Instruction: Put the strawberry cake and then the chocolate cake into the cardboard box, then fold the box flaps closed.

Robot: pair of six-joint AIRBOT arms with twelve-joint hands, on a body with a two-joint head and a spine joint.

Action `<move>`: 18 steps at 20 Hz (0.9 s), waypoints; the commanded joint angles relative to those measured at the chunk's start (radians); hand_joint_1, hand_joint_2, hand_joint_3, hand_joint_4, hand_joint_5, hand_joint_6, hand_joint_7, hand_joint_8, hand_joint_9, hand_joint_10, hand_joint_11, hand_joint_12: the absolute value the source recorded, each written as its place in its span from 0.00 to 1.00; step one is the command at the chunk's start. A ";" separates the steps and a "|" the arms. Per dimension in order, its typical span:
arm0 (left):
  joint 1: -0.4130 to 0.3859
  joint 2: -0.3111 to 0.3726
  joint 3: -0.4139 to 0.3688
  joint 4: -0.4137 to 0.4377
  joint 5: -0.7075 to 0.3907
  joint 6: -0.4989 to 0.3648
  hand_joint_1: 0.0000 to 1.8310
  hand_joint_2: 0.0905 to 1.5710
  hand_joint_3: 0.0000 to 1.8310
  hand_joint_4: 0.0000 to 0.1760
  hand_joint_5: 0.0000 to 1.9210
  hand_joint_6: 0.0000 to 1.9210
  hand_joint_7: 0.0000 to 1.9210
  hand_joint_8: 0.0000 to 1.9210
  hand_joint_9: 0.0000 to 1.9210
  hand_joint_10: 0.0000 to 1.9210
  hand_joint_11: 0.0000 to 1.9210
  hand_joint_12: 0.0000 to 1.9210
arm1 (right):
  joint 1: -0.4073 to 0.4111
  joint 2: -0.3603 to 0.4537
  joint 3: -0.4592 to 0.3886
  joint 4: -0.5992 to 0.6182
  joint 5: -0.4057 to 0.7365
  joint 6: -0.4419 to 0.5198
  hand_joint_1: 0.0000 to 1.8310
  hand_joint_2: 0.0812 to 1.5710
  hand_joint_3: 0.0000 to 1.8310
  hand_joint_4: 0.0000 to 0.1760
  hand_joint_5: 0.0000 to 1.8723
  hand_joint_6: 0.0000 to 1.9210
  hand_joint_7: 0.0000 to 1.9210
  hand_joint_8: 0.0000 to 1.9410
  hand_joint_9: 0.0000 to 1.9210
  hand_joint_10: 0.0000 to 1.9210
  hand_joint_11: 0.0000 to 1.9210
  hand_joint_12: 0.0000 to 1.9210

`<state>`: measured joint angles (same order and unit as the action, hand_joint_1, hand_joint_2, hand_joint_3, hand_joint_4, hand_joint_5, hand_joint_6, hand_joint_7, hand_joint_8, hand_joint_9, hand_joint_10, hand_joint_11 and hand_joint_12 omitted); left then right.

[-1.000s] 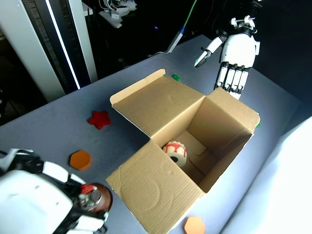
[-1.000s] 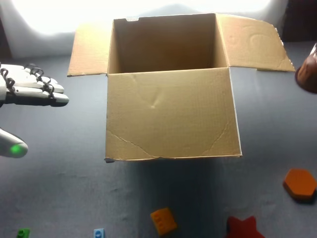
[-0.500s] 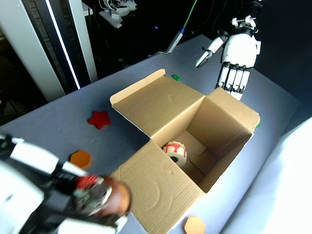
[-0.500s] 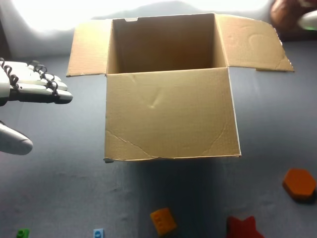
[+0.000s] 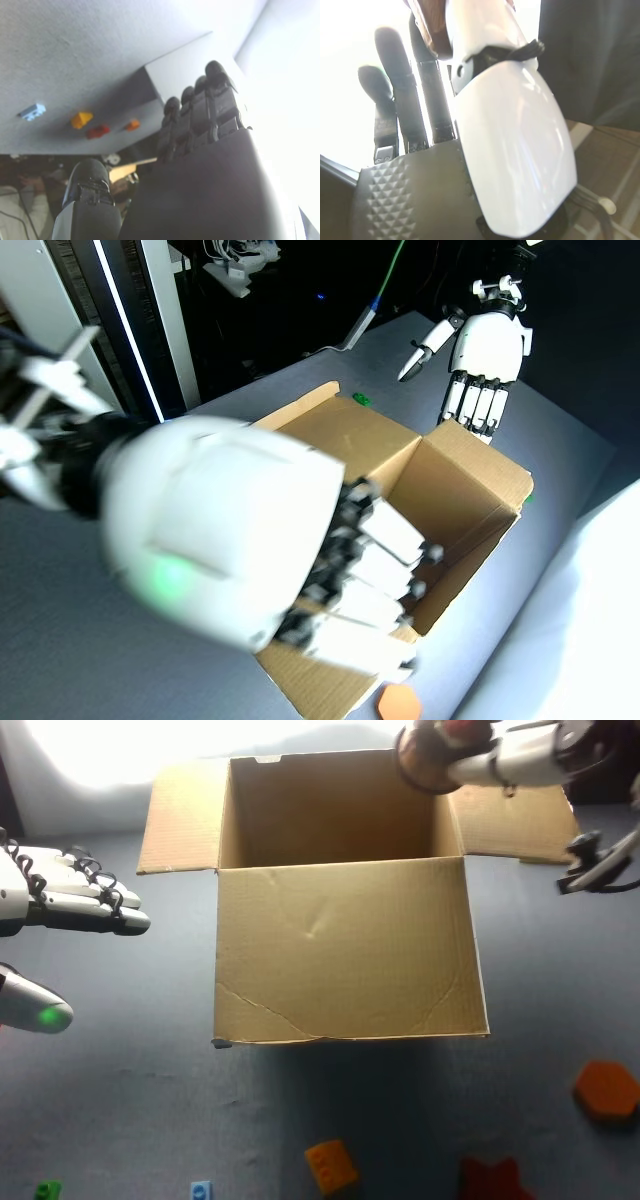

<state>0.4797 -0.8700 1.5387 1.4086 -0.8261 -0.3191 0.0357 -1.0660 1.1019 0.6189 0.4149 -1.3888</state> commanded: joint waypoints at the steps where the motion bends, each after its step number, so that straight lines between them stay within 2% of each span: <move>1: -0.008 0.003 0.006 -0.067 -0.018 -0.001 0.00 0.71 0.00 0.00 0.05 0.00 0.02 0.00 0.03 0.00 0.00 0.27 | 0.010 0.004 0.006 -0.044 0.144 0.018 0.66 0.72 0.00 0.00 0.49 0.51 0.48 0.64 0.34 0.73 0.14 1.00; 6: -0.034 -0.002 0.006 -0.096 -0.001 0.016 0.00 0.72 0.00 0.00 0.04 0.00 0.02 0.00 0.04 0.00 0.00 0.28 | -0.033 -0.054 0.020 -0.066 0.188 0.027 0.65 0.74 0.00 0.00 0.46 0.56 0.45 0.68 0.31 0.73 0.12 1.00; 8: -0.051 -0.003 0.004 -0.099 0.003 0.019 0.00 0.72 0.00 0.00 0.04 0.00 0.02 0.00 0.04 0.00 0.00 0.27 | -0.052 -0.061 0.021 -0.065 0.189 0.027 0.65 0.74 0.00 0.00 0.46 0.57 0.45 0.67 0.31 0.71 0.13 1.00; 12: -0.063 -0.005 0.005 -0.134 0.023 0.060 0.00 0.72 0.00 0.00 0.04 0.00 0.03 0.01 0.04 0.00 0.00 0.27 | -0.070 -0.064 0.024 -0.065 0.189 0.029 0.64 0.75 0.00 0.00 0.45 0.58 0.43 0.71 0.29 0.74 0.13 1.00; 13: -0.063 -0.005 0.006 -0.134 0.023 0.068 0.00 0.72 0.00 0.00 0.04 0.00 0.03 0.00 0.04 0.00 0.00 0.26 | -0.070 -0.064 0.024 -0.065 0.189 0.031 0.61 0.76 0.00 0.00 0.42 0.66 0.35 0.56 0.25 0.75 0.13 1.00; 14: -0.063 -0.005 0.006 -0.134 0.023 0.070 0.00 0.73 0.00 0.00 0.04 0.00 0.03 0.00 0.04 0.00 0.00 0.25 | -0.070 -0.064 0.024 -0.065 0.188 0.032 0.61 0.70 0.00 0.00 0.26 0.45 0.30 0.39 0.22 0.70 0.09 1.00; 15: -0.064 -0.006 0.006 -0.135 0.023 0.070 0.00 0.73 0.00 0.00 0.04 0.00 0.03 0.00 0.03 0.00 0.00 0.25 | -0.071 -0.063 0.024 -0.065 0.186 0.032 0.60 0.68 0.00 0.00 0.24 0.30 0.30 0.24 0.21 0.61 0.06 0.99; 16: -0.065 -0.007 0.007 -0.136 0.024 0.070 0.00 0.73 0.00 0.00 0.04 0.00 0.02 0.00 0.03 0.00 0.00 0.25 | -0.074 -0.063 0.024 -0.065 0.184 0.031 0.55 0.68 0.00 0.00 0.19 0.17 0.28 0.12 0.18 0.47 0.01 0.92; 17: -0.066 -0.008 0.007 -0.136 0.027 0.070 0.00 0.73 0.00 0.00 0.04 0.00 0.02 0.00 0.03 0.00 0.00 0.25 | -0.075 -0.062 0.024 -0.065 0.182 0.031 0.53 0.66 0.00 0.00 0.13 0.08 0.23 0.04 0.15 0.33 0.00 0.80; 18: -0.068 -0.008 0.008 -0.136 0.029 0.070 0.00 0.73 0.00 0.02 0.03 0.00 0.02 0.00 0.02 0.00 0.00 0.25 | -0.076 -0.060 0.023 -0.065 0.179 0.031 0.52 0.64 0.00 0.00 0.11 0.03 0.20 0.01 0.15 0.23 0.00 0.71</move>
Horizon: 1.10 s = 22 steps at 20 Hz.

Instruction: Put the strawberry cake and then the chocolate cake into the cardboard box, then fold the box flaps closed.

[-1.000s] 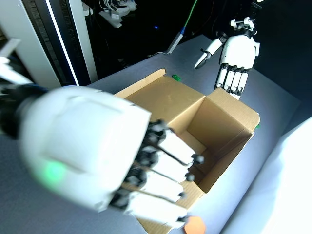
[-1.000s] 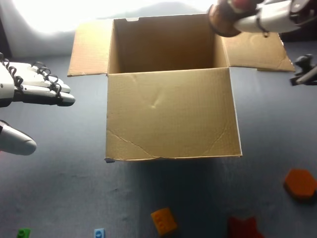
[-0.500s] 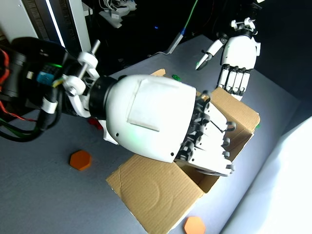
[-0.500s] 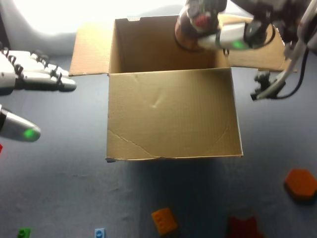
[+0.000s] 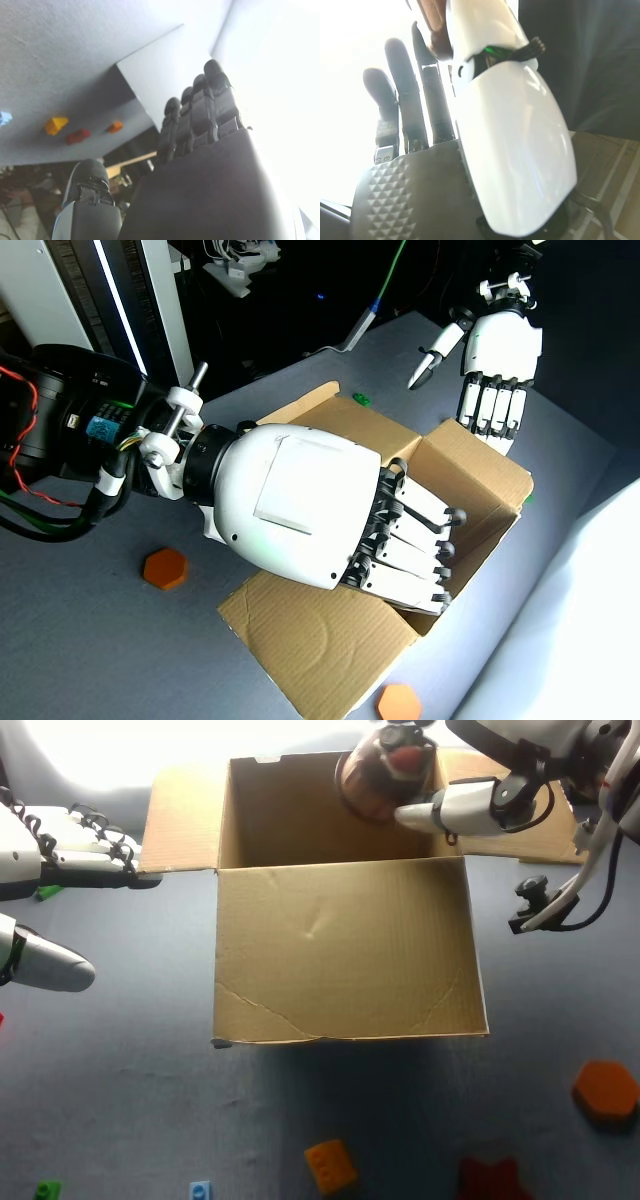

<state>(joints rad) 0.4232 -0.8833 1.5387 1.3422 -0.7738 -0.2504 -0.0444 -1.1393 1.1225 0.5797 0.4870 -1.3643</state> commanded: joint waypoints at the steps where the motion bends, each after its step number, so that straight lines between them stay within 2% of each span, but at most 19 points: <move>1: -0.014 0.004 0.010 -0.070 -0.021 0.002 0.00 0.72 0.00 0.00 0.03 0.00 0.02 0.00 0.03 0.00 0.00 0.23 | 0.004 0.017 0.003 -0.026 0.100 0.007 0.50 0.62 0.00 0.00 0.08 0.01 0.17 0.00 0.12 0.14 0.00 0.59; 3: -0.024 0.003 0.014 -0.070 -0.019 0.002 0.00 0.73 0.00 0.00 0.04 0.00 0.03 0.00 0.04 0.00 0.00 0.25 | 0.005 0.030 0.002 -0.027 0.094 0.007 0.45 0.56 0.00 0.00 0.03 0.00 0.09 0.00 0.07 0.06 0.00 0.38; 4: -0.028 0.003 0.015 -0.070 -0.019 0.002 0.00 0.73 0.00 0.00 0.04 0.00 0.02 0.00 0.03 0.00 0.00 0.25 | 0.005 0.037 0.000 -0.027 0.090 0.007 0.44 0.56 0.00 0.00 0.03 0.00 0.07 0.00 0.05 0.04 0.00 0.30; 6: -0.039 0.003 0.017 -0.070 -0.019 0.002 0.00 0.73 0.00 0.00 0.04 0.00 0.02 0.00 0.02 0.00 0.00 0.25 | 0.005 0.065 -0.012 -0.027 0.088 0.007 0.39 0.58 0.00 0.03 0.00 0.00 0.02 0.00 0.01 0.01 0.00 0.05; 7: -0.043 0.003 0.018 -0.070 -0.020 0.002 0.00 0.73 0.00 0.00 0.04 0.00 0.02 0.00 0.02 0.00 0.00 0.26 | 0.005 0.081 -0.020 -0.028 0.089 0.008 0.40 0.58 0.00 0.05 0.00 0.00 0.01 0.00 0.00 0.00 0.00 0.01; 10: -0.076 0.003 0.040 -0.069 -0.043 0.001 0.00 0.73 0.00 0.01 0.04 0.00 0.02 0.00 0.02 0.00 0.00 0.26 | -0.008 0.174 -0.067 -0.028 0.091 0.002 0.36 0.57 0.00 0.06 0.00 0.00 0.01 0.00 0.01 0.00 0.00 0.00; 12: -0.115 0.002 0.066 -0.068 -0.054 0.001 0.00 0.73 0.00 0.00 0.04 0.00 0.02 0.00 0.03 0.00 0.00 0.25 | -0.033 0.233 -0.090 -0.027 0.095 -0.006 0.32 0.58 0.00 0.00 0.00 0.00 0.02 0.00 0.01 0.00 0.00 0.00; 14: -0.174 0.001 0.085 -0.036 -0.066 -0.002 0.00 0.72 0.00 0.00 0.05 0.00 0.03 0.00 0.04 0.01 0.00 0.25 | -0.064 0.289 -0.100 0.005 0.097 -0.026 0.23 0.59 0.01 0.00 0.00 0.00 0.01 0.00 0.00 0.00 0.00 0.00; 16: -0.212 0.002 0.088 -0.002 -0.078 -0.020 0.00 0.73 0.00 0.00 0.05 0.00 0.03 0.00 0.04 0.01 0.00 0.23 | -0.116 0.346 -0.102 0.089 0.090 -0.075 0.10 0.69 0.02 0.00 0.00 0.00 0.02 0.00 0.00 0.00 0.00 0.00; 18: -0.233 0.004 0.081 0.026 -0.088 -0.033 0.00 0.73 0.00 0.00 0.05 0.00 0.04 0.00 0.05 0.00 0.00 0.25 | -0.176 0.378 -0.105 0.147 0.091 -0.130 0.07 0.74 0.02 0.00 0.01 0.00 0.03 0.00 0.00 0.00 0.00 0.00; 20: -0.249 -0.001 0.081 0.102 -0.078 -0.035 0.00 0.73 0.00 0.00 0.05 0.00 0.03 0.00 0.04 0.00 0.00 0.23 | -0.232 0.396 -0.105 0.191 0.093 -0.198 0.04 0.76 0.02 0.00 0.03 0.01 0.05 0.01 0.02 0.01 0.00 0.00; 22: -0.241 -0.002 0.092 0.122 -0.054 -0.032 0.00 0.73 0.00 0.00 0.05 0.00 0.02 0.00 0.04 0.00 0.00 0.24 | -0.238 0.397 -0.105 0.223 0.097 -0.231 0.03 0.78 0.02 0.00 0.03 0.01 0.04 0.00 0.01 0.00 0.00 0.00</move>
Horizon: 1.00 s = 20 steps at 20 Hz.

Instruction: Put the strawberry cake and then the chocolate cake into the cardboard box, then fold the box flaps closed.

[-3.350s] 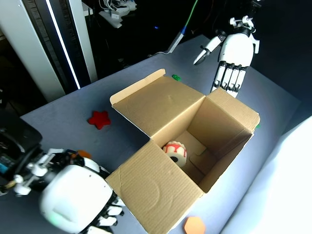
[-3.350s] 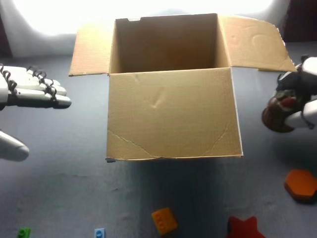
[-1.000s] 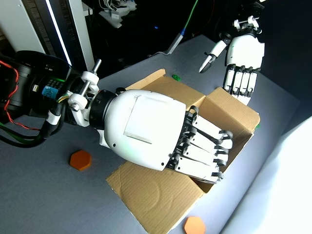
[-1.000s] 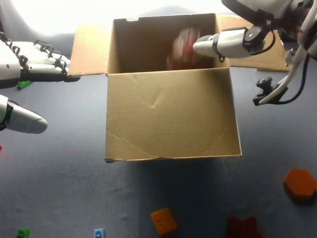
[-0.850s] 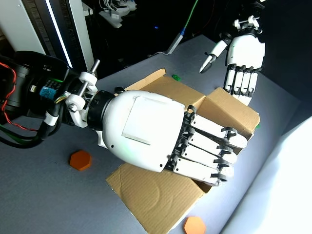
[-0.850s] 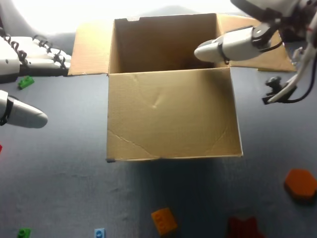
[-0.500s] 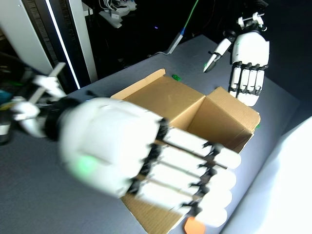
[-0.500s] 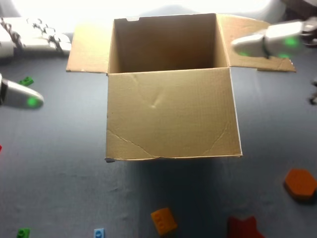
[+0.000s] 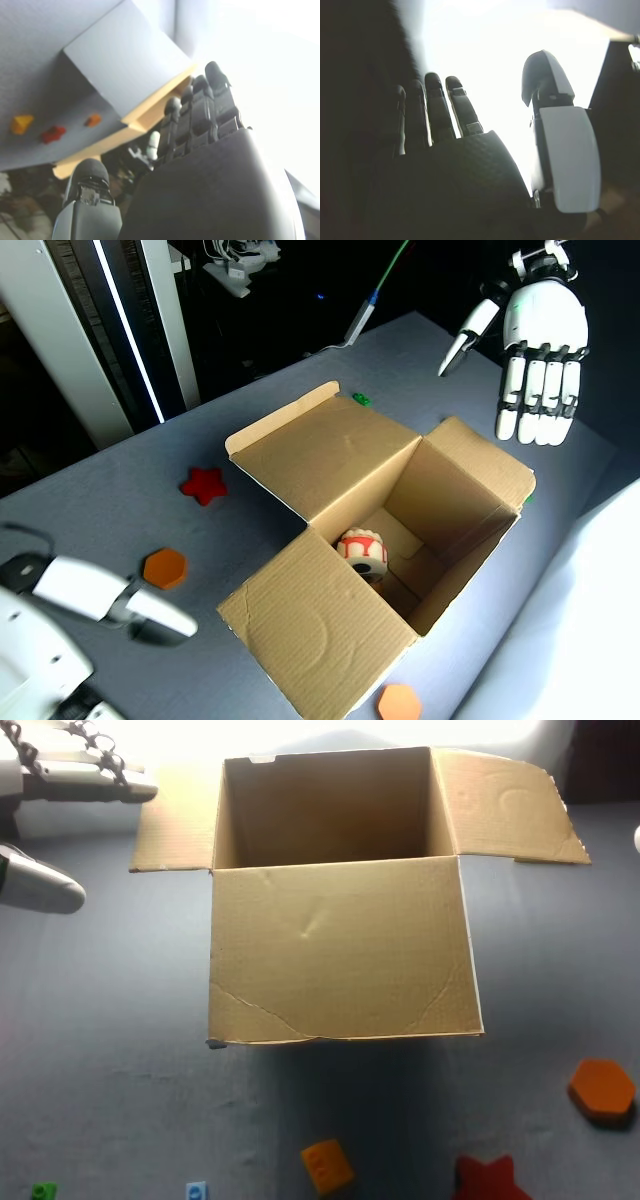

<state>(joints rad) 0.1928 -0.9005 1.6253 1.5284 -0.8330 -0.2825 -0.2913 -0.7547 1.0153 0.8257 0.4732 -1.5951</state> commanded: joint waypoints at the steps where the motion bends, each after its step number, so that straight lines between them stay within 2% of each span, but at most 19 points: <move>1: -0.002 0.011 0.017 -0.060 0.019 0.008 0.00 0.73 0.00 0.00 0.04 0.00 0.02 0.00 0.03 0.00 0.00 0.24 | 0.008 0.013 0.002 -0.008 0.113 0.000 0.05 0.78 0.02 0.00 0.04 0.01 0.05 0.01 0.01 0.00 0.00 0.00; 7: 0.037 -0.015 0.067 -0.035 0.037 0.019 0.00 0.72 0.00 0.00 0.05 0.00 0.03 0.00 0.04 0.00 0.00 0.24 | 0.014 0.007 -0.010 0.021 0.106 0.000 0.04 0.79 0.01 0.00 0.04 0.01 0.06 0.01 0.02 0.01 0.00 0.00; 13: 0.109 -0.043 0.039 -0.033 0.027 0.020 0.00 0.74 0.00 0.00 0.05 0.00 0.05 0.01 0.06 0.01 0.00 0.26 | 0.015 0.002 -0.010 0.021 0.087 0.001 0.03 0.80 0.00 0.00 0.05 0.01 0.08 0.01 0.05 0.01 0.00 0.00; 16: 0.099 -0.050 0.014 -0.034 0.027 0.025 0.00 0.74 0.00 0.00 0.06 0.00 0.04 0.00 0.05 0.00 0.00 0.26 | 0.000 -0.004 -0.012 0.021 0.109 -0.010 0.05 0.80 0.00 0.00 0.05 0.01 0.07 0.00 0.04 0.01 0.00 0.00; 17: 0.084 -0.053 0.011 -0.033 0.027 0.025 0.00 0.74 0.00 0.00 0.05 0.00 0.04 0.00 0.06 0.00 0.00 0.26 | -0.007 -0.006 -0.012 0.021 0.110 -0.019 0.03 0.80 0.01 0.00 0.05 0.00 0.06 0.00 0.03 0.01 0.00 0.00; 20: 0.018 -0.054 0.011 0.002 0.031 0.024 0.00 0.74 0.00 0.00 0.05 0.00 0.03 0.00 0.04 0.00 0.00 0.22 | -0.032 -0.017 -0.013 0.021 0.132 -0.057 0.06 0.80 0.00 0.00 0.06 0.01 0.07 0.00 0.04 0.01 0.00 0.00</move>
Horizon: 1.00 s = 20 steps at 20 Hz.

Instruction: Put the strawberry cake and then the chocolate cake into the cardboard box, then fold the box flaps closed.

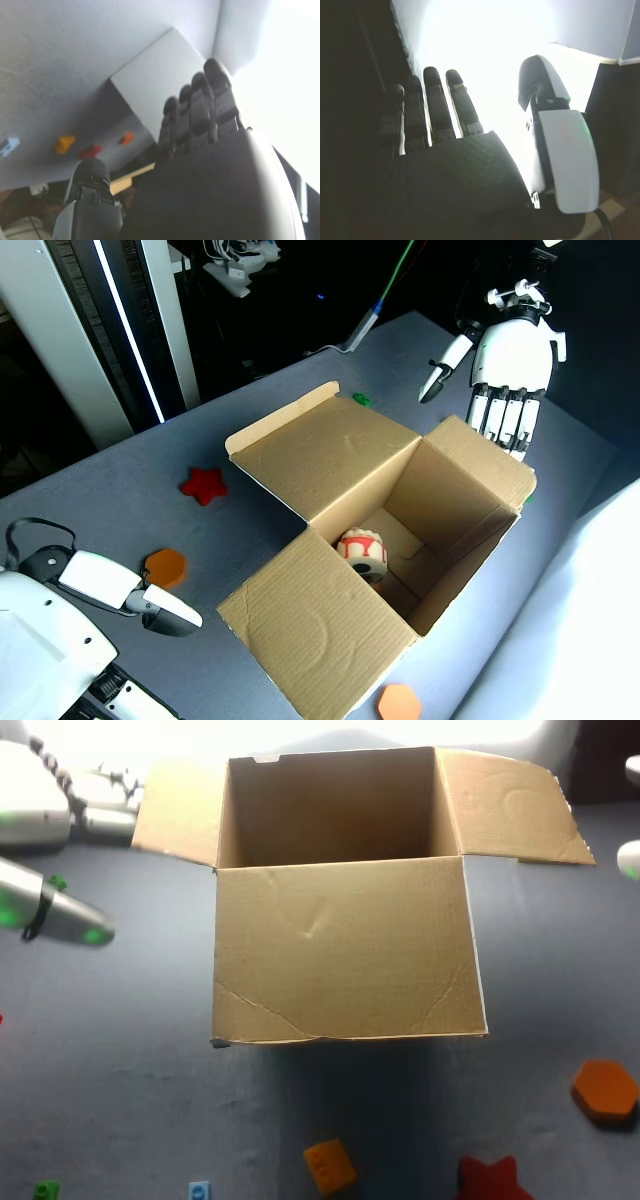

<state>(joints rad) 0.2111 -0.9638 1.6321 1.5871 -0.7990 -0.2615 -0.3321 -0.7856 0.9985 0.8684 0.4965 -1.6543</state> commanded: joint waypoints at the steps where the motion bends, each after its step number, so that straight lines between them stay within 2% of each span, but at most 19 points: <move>1: -0.026 0.008 0.007 -0.044 -0.003 0.004 0.00 0.73 0.00 0.01 0.05 0.00 0.04 0.00 0.05 0.00 0.00 0.22 | -0.007 0.005 0.003 -0.022 0.143 -0.030 0.04 0.80 0.00 0.00 0.06 0.01 0.07 0.00 0.04 0.01 0.01 0.00; 3: -0.064 0.004 0.014 -0.029 -0.005 0.002 0.00 0.73 0.00 0.00 0.04 0.00 0.04 0.00 0.04 0.00 0.00 0.21 | -0.030 -0.002 0.000 -0.022 0.148 -0.055 0.04 0.80 0.00 0.00 0.05 0.00 0.07 0.00 0.04 0.01 0.00 0.00; 5: -0.102 -0.001 0.017 -0.017 -0.012 -0.005 0.00 0.74 0.00 0.00 0.04 0.00 0.04 0.00 0.04 0.00 0.00 0.19 | -0.041 -0.007 -0.005 -0.022 0.103 -0.089 0.04 0.80 0.00 0.00 0.06 0.01 0.08 0.00 0.04 0.01 0.01 0.00; 7: -0.134 -0.004 0.014 -0.002 -0.019 -0.006 0.00 0.73 0.00 0.00 0.06 0.00 0.06 0.00 0.05 0.00 0.00 0.22 | -0.054 -0.015 -0.015 -0.022 0.082 -0.125 0.05 0.80 0.00 0.00 0.06 0.00 0.08 0.00 0.05 0.01 0.02 0.01; 8: -0.158 -0.007 0.009 0.018 -0.023 -0.007 0.00 0.73 0.00 0.00 0.05 0.00 0.05 0.00 0.05 0.00 0.00 0.20 | -0.069 -0.022 -0.025 -0.022 0.092 -0.133 0.03 0.79 0.00 0.00 0.05 0.00 0.08 0.01 0.06 0.00 0.00 0.13; 9: -0.171 -0.013 0.008 0.030 -0.025 -0.007 0.00 0.74 0.00 0.00 0.06 0.00 0.06 0.00 0.05 0.00 0.00 0.23 | -0.082 -0.033 -0.030 -0.022 0.099 -0.154 0.01 0.79 0.00 0.00 0.05 0.00 0.08 0.01 0.06 0.00 0.00 0.15; 14: -0.181 -0.048 0.000 0.068 -0.029 -0.007 0.00 0.75 0.00 0.00 0.06 0.00 0.07 0.00 0.06 0.00 0.00 0.25 | -0.118 -0.073 -0.032 -0.022 0.091 -0.162 0.00 0.80 0.00 0.00 0.06 0.00 0.08 0.00 0.06 0.00 0.00 0.25; 15: -0.181 -0.054 -0.003 0.075 -0.029 -0.007 0.00 0.75 0.00 0.00 0.06 0.00 0.07 0.00 0.06 0.00 0.00 0.25 | -0.118 -0.080 -0.032 -0.022 0.087 -0.155 0.00 0.80 0.00 0.00 0.06 0.00 0.08 0.00 0.07 0.00 0.00 0.31; 20: -0.182 -0.097 -0.015 0.131 -0.032 -0.007 0.00 0.76 0.00 0.00 0.05 0.00 0.07 0.00 0.06 0.00 0.00 0.25 | -0.075 -0.093 -0.043 -0.023 0.103 -0.142 0.00 0.80 0.00 0.00 0.06 0.00 0.09 0.00 0.08 0.01 0.00 0.32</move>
<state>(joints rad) 0.0422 -1.0698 1.6150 1.7916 -0.8356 -0.2691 -0.4137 -0.8944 0.9539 0.8734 0.4824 -1.7996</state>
